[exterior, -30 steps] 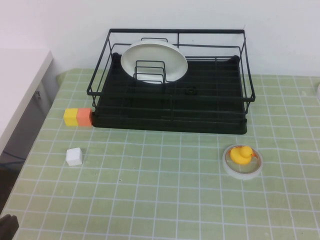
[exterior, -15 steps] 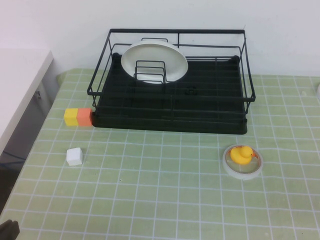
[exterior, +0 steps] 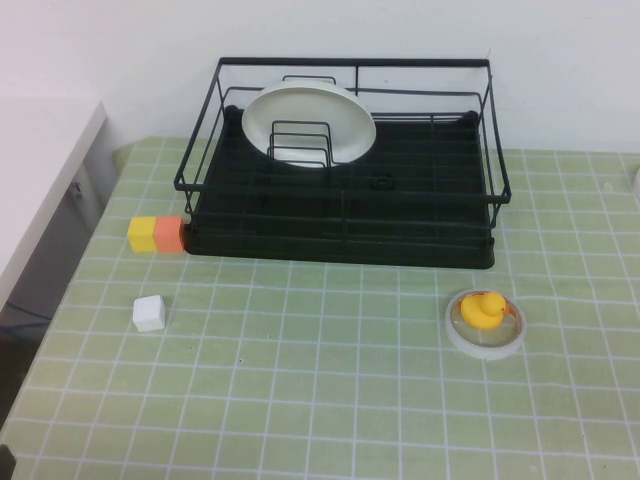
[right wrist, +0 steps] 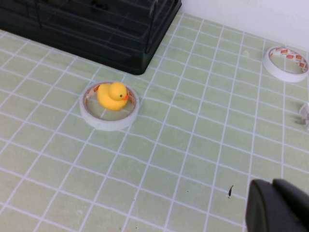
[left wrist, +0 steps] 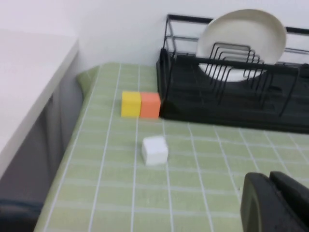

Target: Place plate on rack

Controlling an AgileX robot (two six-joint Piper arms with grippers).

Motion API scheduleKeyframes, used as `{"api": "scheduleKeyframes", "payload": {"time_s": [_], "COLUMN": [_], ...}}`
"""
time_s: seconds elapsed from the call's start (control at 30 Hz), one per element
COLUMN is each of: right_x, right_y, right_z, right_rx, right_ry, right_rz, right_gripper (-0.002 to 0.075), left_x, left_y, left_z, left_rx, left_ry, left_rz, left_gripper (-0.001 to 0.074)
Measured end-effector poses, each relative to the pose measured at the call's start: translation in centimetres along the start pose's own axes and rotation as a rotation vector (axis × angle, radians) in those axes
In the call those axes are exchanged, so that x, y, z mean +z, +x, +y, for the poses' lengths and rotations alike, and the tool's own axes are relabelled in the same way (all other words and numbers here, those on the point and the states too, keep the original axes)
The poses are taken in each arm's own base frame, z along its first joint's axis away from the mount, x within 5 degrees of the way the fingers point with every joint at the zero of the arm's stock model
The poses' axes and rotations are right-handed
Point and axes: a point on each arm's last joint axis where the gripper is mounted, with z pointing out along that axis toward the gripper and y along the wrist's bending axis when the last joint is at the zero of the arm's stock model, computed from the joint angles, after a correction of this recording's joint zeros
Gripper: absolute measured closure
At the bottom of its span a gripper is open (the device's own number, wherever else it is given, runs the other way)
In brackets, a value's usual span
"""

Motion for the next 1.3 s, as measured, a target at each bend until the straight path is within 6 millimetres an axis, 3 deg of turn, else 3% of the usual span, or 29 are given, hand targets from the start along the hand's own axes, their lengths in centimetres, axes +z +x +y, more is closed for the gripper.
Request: {"api": "scheduleKeyframes", "payload": {"time_s": [0.23,1.3], "right_x": [0.0,0.0], "right_y": [0.0,0.1], "right_z": [0.0,0.0], "right_rx": [0.000,0.000], "right_ry": [0.000,0.000], "right_rz": [0.004,0.006], "right_gripper": [0.0727,0.0727], "left_x": [-0.6,-0.6], "left_y": [1.5,1.4], "left_z": [0.4,0.7], "left_rx": [-0.045,-0.017], "left_ry": [-0.042,-0.091], "left_rz": [0.134,0.128], "left_gripper": [0.0736,0.0736]}}
